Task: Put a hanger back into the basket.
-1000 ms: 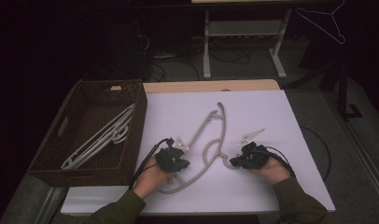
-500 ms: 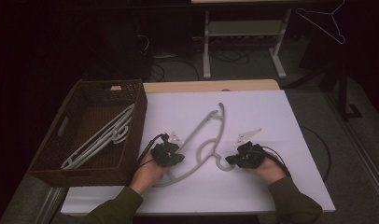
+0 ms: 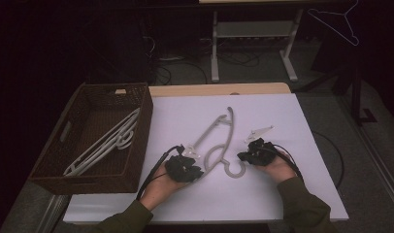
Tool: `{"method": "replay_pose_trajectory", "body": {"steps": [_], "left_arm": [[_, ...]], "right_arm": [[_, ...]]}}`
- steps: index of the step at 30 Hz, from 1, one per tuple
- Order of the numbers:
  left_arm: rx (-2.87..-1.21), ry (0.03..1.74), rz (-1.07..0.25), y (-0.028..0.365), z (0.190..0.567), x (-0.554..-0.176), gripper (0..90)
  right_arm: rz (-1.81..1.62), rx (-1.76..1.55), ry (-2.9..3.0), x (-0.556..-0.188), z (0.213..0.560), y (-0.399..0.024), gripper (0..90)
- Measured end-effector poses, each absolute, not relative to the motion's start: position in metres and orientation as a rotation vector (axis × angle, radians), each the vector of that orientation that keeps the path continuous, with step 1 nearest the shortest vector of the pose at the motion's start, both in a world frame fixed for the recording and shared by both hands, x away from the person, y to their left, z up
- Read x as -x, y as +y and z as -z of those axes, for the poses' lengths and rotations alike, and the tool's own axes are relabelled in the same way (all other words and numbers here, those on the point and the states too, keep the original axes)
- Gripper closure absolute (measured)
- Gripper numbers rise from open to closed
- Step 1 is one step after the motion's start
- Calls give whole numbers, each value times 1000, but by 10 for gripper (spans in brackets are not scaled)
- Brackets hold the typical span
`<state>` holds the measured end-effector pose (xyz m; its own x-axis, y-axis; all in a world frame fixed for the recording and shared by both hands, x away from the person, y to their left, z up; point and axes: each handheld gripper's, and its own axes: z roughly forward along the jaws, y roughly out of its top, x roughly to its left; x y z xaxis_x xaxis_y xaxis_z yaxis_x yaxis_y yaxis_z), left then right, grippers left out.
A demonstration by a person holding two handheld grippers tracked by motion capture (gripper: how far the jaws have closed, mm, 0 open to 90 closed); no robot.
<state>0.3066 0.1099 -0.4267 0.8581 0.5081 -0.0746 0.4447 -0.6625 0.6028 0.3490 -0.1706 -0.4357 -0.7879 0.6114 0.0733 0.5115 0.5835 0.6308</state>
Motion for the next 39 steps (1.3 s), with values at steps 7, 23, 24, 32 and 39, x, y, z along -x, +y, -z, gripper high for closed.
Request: {"method": "replay_pose_trajectory", "body": {"steps": [7,23,24,32,39], "left_arm": [[-2385,666,-99,107,427,-305,638],[-2466,622,-137,100,433,-309,794],[-2463,620,-134,101,434,-309,799],[-2478,552,-74,111,432,-307,817],[-2489,469,12,133,432,-297,816]], "right_arm": [[-1005,-961,2639,-348,434,-173,852],[-1086,-1002,2548,-345,424,-180,587],[-1091,-1004,2542,-344,423,-181,584],[-1156,-1006,2474,-340,412,-189,554],[-1170,-1025,2439,-347,402,-191,731]]}}
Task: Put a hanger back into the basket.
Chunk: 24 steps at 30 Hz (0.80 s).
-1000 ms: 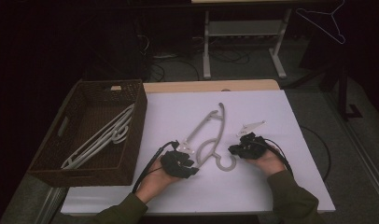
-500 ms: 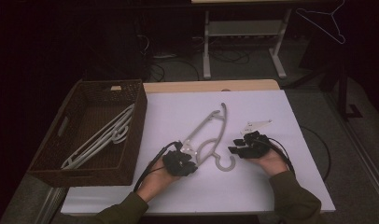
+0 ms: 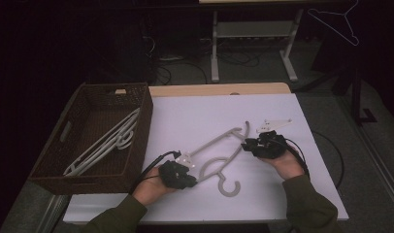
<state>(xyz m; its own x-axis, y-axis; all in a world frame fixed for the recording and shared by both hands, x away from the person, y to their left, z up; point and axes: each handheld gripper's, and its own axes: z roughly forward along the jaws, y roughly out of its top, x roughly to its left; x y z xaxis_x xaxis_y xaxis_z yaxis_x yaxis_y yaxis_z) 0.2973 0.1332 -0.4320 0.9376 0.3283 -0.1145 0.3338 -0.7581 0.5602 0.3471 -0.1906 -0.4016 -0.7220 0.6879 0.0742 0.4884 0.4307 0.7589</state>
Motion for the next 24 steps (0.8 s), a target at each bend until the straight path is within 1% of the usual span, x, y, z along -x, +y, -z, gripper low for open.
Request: {"method": "replay_pose_trajectory", "body": {"steps": [3,6,7,8,12,13,14,15,19,21,24], "left_arm": [[-2476,468,39,139,433,-296,814],[-2465,468,39,140,433,-295,804],[-2461,465,33,141,433,-295,796],[-2460,456,21,141,433,-295,740],[-2432,469,24,145,431,-295,633],[-2432,469,24,145,431,-295,614],[-2422,471,27,146,430,-294,614],[-2417,465,27,147,430,-294,552],[-2405,469,12,148,428,-293,462],[-2403,469,15,148,428,-293,439],[-2404,474,14,148,428,-292,435]], "right_arm": [[-1165,-1028,2426,-357,400,-188,828],[-1149,-1063,2420,-369,401,-181,890],[-1143,-1065,2418,-374,402,-178,895],[-1142,-1072,2415,-379,402,-175,896],[-1135,-1109,2409,-399,405,-164,898],[-1122,-1109,2416,-405,407,-162,898],[-1122,-1109,2416,-405,407,-162,898],[-1094,-1135,2429,-415,410,-155,898],[-1031,-1154,2456,-427,418,-148,898],[-1008,-1173,2460,-431,422,-146,898],[-987,-1186,2466,-435,427,-146,899]]}}
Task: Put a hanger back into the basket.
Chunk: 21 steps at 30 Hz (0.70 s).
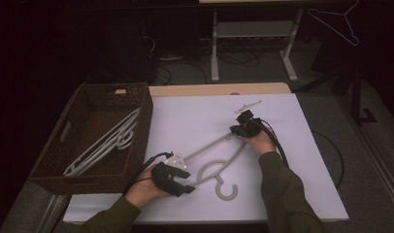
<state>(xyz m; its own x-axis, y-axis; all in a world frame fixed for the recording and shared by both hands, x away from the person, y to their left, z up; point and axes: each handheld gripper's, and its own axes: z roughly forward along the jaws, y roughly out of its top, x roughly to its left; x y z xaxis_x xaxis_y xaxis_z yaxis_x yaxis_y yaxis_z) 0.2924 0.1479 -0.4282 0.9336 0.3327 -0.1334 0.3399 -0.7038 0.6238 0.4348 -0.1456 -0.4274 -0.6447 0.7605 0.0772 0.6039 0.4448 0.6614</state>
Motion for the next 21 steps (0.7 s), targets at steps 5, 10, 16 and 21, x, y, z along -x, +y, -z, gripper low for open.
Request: {"method": "replay_pose_trajectory", "body": {"steps": [5,10,16,21], "left_arm": [[-2403,483,5,148,429,-293,437],[-2406,482,8,148,429,-294,443],[-2408,480,1,147,427,-294,464],[-2420,472,4,142,428,-296,494]], "right_arm": [[-994,-1209,2464,-437,432,-142,899],[-977,-1201,2472,-439,434,-140,900],[-973,-1209,2475,-441,437,-139,900],[-968,-1206,2480,-442,437,-138,900]]}}
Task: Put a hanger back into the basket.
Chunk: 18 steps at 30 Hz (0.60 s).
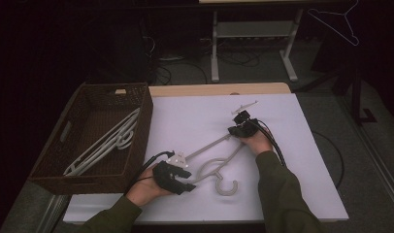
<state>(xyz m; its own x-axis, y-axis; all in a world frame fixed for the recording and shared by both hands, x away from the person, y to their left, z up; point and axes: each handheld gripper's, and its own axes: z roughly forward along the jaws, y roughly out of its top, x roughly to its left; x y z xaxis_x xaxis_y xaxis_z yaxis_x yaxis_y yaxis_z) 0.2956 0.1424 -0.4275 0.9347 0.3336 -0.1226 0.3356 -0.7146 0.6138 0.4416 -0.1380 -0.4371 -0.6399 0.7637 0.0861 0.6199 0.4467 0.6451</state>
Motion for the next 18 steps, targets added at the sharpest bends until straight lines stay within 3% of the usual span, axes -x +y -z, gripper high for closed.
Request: {"method": "replay_pose_trajectory", "body": {"steps": [9,18], "left_arm": [[-2449,461,9,130,431,-302,567],[-2477,453,26,124,433,-304,700]], "right_arm": [[-951,-1203,2489,-442,437,-136,900],[-951,-1199,2491,-443,438,-136,900]]}}
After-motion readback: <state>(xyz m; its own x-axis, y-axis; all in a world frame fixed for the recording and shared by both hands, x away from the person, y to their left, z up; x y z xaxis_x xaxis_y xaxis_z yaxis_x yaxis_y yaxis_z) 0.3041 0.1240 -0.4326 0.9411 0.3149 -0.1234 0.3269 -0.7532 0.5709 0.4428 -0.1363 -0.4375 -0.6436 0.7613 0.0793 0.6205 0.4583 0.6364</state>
